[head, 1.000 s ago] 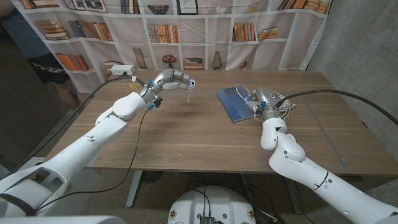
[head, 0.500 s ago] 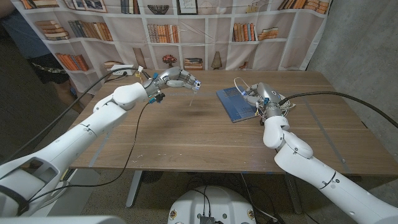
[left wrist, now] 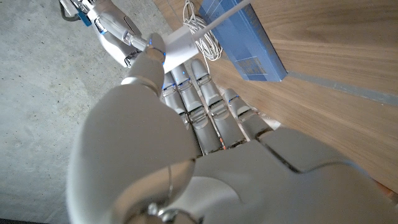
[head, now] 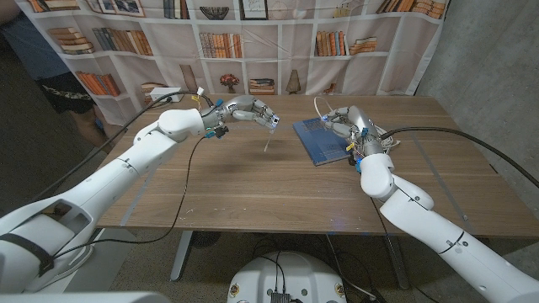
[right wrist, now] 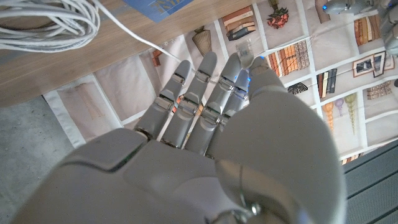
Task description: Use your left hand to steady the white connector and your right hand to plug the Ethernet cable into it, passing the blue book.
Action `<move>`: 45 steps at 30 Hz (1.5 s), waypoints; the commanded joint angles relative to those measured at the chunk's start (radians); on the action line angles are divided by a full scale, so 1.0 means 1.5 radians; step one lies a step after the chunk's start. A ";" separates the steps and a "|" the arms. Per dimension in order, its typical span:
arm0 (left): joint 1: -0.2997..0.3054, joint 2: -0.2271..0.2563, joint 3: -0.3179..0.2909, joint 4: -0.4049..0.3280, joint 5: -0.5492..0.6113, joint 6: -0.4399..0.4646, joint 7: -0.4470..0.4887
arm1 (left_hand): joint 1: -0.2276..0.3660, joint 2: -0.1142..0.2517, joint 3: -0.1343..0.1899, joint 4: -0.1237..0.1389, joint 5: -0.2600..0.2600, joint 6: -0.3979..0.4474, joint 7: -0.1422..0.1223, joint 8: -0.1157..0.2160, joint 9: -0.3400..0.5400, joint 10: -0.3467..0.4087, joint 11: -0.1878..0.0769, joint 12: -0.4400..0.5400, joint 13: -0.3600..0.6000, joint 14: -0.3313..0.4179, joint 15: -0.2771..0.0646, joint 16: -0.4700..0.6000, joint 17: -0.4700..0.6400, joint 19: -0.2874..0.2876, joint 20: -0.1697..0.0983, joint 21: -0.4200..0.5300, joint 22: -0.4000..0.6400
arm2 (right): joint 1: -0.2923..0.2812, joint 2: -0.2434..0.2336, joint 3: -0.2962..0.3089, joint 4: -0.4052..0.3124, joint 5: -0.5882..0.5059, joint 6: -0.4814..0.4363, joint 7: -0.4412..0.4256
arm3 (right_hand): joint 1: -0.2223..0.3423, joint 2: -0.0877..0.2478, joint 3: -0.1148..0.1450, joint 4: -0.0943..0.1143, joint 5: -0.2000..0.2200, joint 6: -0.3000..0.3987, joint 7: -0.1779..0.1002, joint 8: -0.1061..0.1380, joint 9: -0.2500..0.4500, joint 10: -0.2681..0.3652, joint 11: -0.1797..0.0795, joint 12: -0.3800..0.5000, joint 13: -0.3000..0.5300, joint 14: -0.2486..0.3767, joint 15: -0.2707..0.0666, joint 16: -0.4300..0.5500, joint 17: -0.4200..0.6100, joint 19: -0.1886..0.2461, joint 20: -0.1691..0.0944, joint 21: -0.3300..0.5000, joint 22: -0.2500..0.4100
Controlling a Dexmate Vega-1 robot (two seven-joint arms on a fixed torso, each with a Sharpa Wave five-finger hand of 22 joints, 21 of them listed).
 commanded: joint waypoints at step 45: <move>-0.095 -0.137 0.058 0.189 -0.138 0.102 -0.212 | -0.025 0.014 0.133 0.099 0.000 0.003 0.011 0.003 0.005 0.035 -0.033 0.005 0.041 -0.007 -0.035 -0.003 0.003 -0.026 -0.024 -0.010 0.002 | 0.044 0.155 -0.017 0.226 0.110 0.552 -0.017 | 0.010 0.009 -0.012 0.001 0.007 0.054 -0.039 -0.014 0.003 0.009 -0.006 -0.007 0.002 0.021 -0.038 0.003 0.003 -0.003 0.014 -0.002 0.002</move>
